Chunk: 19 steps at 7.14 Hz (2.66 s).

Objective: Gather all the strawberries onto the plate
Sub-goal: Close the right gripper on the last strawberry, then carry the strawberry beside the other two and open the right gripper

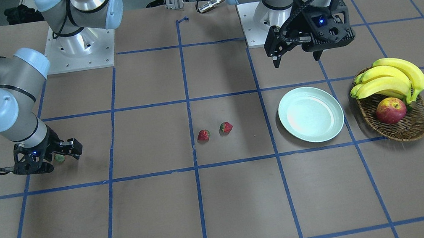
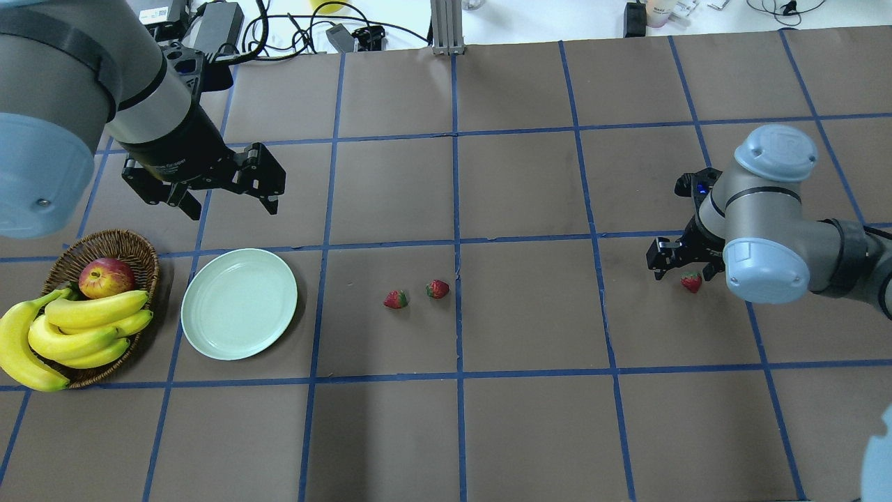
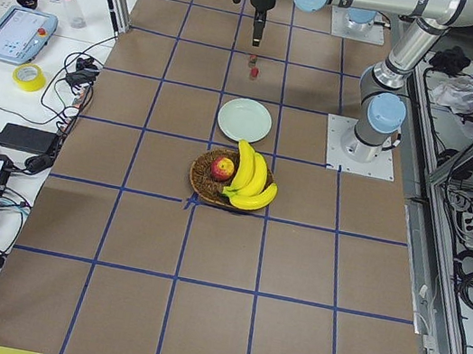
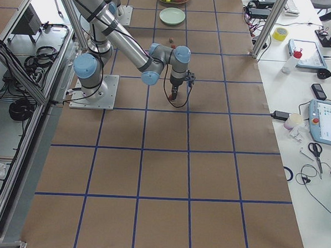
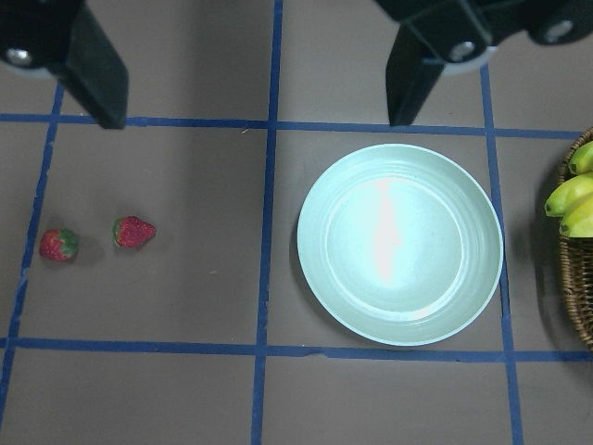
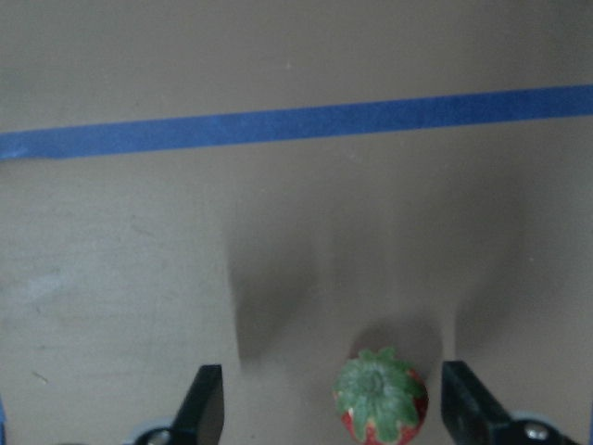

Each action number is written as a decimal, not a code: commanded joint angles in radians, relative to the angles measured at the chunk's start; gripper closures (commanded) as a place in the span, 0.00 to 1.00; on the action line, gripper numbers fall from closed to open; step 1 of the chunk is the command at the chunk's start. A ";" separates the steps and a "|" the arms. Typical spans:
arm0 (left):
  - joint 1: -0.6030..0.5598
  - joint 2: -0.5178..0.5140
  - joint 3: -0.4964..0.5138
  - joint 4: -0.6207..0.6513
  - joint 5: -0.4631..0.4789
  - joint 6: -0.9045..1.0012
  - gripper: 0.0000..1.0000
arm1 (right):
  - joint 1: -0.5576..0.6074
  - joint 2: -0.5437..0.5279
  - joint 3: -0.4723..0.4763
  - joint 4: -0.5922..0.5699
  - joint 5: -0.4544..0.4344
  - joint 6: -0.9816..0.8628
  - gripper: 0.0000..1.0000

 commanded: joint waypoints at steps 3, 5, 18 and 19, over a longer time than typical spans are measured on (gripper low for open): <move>0.000 -0.001 0.000 0.000 0.000 0.001 0.00 | -0.001 0.001 0.005 -0.018 -0.008 -0.004 0.73; 0.000 -0.001 -0.001 0.000 0.000 0.003 0.00 | -0.001 -0.002 -0.004 -0.011 -0.009 0.001 0.78; -0.003 -0.001 -0.014 -0.002 0.008 0.004 0.00 | 0.718 0.249 -0.466 0.018 0.386 0.800 0.78; -0.003 -0.001 -0.014 -0.002 0.006 0.004 0.00 | 0.755 0.284 -0.469 -0.006 0.380 0.808 0.78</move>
